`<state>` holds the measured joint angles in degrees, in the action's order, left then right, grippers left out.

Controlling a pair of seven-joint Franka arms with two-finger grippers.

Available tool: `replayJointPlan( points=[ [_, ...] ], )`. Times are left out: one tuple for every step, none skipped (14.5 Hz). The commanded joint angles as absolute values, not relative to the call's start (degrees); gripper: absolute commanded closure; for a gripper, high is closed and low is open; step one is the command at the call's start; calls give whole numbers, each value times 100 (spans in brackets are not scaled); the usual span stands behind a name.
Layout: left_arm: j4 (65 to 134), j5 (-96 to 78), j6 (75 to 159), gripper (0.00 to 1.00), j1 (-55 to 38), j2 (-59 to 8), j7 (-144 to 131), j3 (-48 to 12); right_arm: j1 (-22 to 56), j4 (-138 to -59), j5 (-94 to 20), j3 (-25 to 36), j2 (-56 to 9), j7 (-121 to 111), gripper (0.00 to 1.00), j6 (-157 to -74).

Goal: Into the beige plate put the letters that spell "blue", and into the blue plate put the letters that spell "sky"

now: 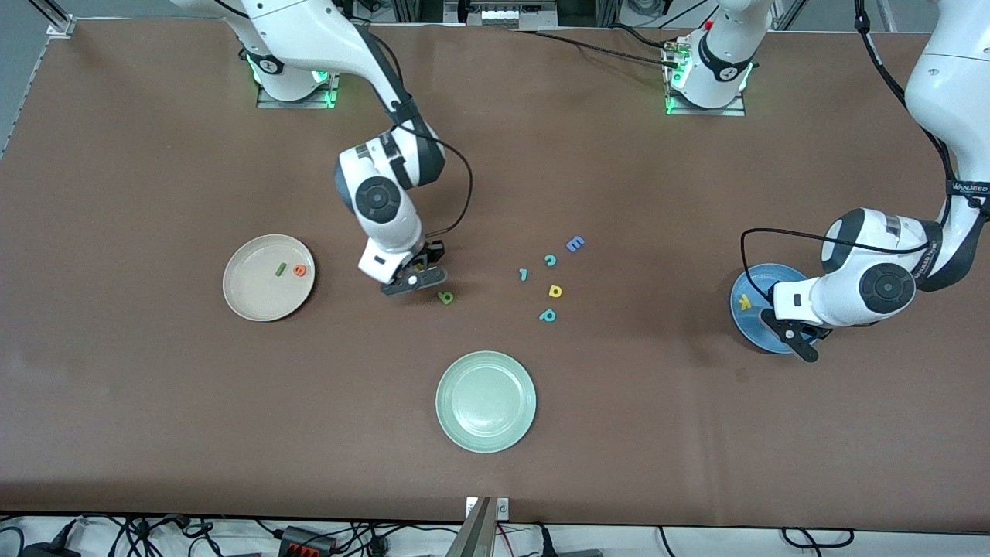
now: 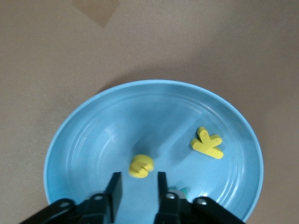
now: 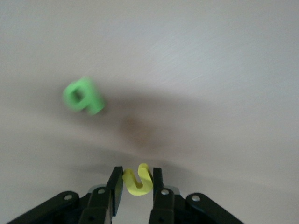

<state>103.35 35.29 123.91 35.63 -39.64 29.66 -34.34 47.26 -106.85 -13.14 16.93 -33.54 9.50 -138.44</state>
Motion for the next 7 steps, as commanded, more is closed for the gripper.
replayJointPlan(
  points=[
    [10239, 3683, 12340, 0, 3586, -3955, 3146, -3498, 4693, -10749, -1327, 2213, -3024, 967, 89, -13711],
    [10204, 3674, 12218, 0, 3577, -3920, 3146, -3550, 4693, -10758, -1310, 2476, -3023, 897, 89, -13641],
    [10187, 3674, 12095, 0, 3577, -3824, 3146, -3577, 4676, -10775, -1310, 2731, -3023, 801, 89, -13510],
    [10152, 3665, 11998, 0, 3568, -3762, 3120, -3603, 4597, -10801, -1318, 2855, -3032, 695, 89, -13256],
    [10073, 3622, 11867, 0, 3542, -3683, 3094, -3647, 4379, -10828, -1327, 2865, -3032, 651, 89, -13019],
    [9942, 3569, 11604, 0, 3551, -3639, 3059, -3787, 4168, -10854, -1318, 2865, -3024, 624, 89, -12851],
    [9714, 3560, 11236, 0, 3551, -3639, 2980, -3927, 4009, -10898, -1318, 2865, -3023, 563, 89, -12684]
  ],
)
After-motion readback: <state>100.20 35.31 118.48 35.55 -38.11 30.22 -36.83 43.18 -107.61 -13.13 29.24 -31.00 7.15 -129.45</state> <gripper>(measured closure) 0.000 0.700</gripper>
